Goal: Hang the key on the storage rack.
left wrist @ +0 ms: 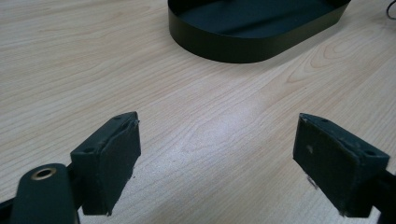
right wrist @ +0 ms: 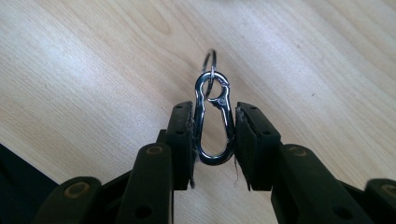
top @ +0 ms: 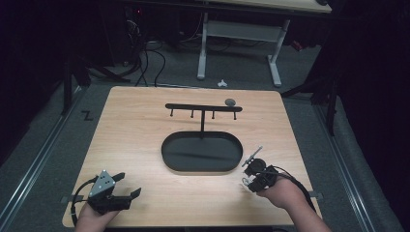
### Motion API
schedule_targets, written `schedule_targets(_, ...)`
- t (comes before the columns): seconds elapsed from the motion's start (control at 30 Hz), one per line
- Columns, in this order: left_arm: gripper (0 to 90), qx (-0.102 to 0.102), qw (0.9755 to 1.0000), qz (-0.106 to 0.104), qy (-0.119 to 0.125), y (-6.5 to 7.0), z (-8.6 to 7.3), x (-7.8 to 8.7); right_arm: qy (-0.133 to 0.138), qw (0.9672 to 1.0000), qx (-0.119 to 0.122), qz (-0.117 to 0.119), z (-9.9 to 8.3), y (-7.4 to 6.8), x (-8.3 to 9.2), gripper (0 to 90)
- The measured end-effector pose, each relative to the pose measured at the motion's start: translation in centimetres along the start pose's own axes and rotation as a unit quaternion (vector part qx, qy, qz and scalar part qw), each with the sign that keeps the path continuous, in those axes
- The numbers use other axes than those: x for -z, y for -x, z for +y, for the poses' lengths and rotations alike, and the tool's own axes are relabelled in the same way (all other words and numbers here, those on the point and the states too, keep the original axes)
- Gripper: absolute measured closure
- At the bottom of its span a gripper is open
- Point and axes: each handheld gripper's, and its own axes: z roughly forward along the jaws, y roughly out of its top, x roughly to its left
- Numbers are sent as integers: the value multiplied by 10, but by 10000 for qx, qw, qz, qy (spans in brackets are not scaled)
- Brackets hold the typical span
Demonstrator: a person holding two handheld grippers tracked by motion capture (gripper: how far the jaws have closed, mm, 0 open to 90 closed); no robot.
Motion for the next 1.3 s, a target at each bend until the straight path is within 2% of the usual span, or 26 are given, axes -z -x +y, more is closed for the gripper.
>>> schedule_targets(0.13,155,11,10000,-2,4,0,0,0,137,9999,-93,37,2,3,9,684)
schedule_targets(0.27,155,6,10000,-9,-15,0,0,0,239,9995,-180,-34,4,5,18,683)
schedule_targets(0.43,155,35,10000,-15,14,0,0,0,301,9993,-214,-85,8,7,26,684)
schedule_targets(0.5,155,37,10000,-18,17,0,0,1,350,9991,-225,-25,11,8,29,684)
schedule_targets(0.53,155,30,10000,-16,17,0,0,1,350,9989,-293,-47,12,8,30,684)
schedule_targets(0.87,155,41,10000,-26,33,0,0,1,423,9985,-319,-138,27,9,43,684)
schedule_targets(1.3,155,54,10000,-44,45,-1,0,1,790,9955,-503,-141,40,18,66,684)
